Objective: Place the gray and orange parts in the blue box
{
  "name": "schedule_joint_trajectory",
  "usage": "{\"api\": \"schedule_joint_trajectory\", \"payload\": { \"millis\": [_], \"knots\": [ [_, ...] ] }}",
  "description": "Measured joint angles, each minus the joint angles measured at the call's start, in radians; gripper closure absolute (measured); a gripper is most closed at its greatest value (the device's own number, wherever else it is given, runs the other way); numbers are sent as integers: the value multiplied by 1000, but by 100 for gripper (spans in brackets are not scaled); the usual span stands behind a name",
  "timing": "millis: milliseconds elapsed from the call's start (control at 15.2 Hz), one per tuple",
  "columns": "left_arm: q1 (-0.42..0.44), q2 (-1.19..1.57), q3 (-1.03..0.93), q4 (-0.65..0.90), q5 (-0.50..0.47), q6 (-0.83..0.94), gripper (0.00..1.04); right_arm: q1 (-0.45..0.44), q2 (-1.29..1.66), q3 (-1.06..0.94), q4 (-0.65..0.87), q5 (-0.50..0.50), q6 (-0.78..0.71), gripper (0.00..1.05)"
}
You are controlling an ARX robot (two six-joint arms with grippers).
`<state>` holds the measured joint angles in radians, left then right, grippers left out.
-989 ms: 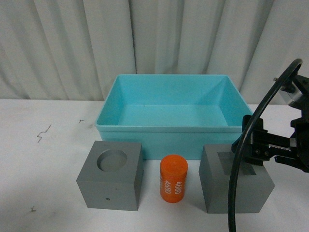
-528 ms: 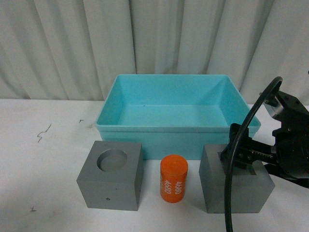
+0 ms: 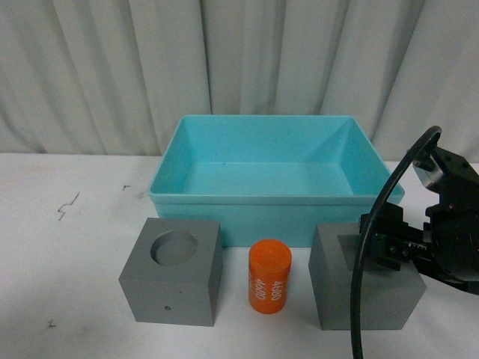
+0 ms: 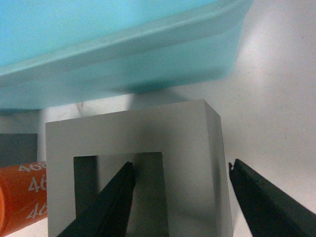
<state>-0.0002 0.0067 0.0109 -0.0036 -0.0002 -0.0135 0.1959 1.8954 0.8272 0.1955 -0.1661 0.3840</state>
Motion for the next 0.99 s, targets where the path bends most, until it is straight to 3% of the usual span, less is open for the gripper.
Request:
{"api": "schedule_joint_trajectory", "payload": {
  "millis": [264, 989],
  "knots": [
    [0, 0, 0, 0, 0, 0, 7, 0, -32, -10, -2, 14, -10, 82],
    [0, 0, 0, 0, 0, 0, 7, -62, -465, -71, -238, -98, -152, 86]
  ]
}}
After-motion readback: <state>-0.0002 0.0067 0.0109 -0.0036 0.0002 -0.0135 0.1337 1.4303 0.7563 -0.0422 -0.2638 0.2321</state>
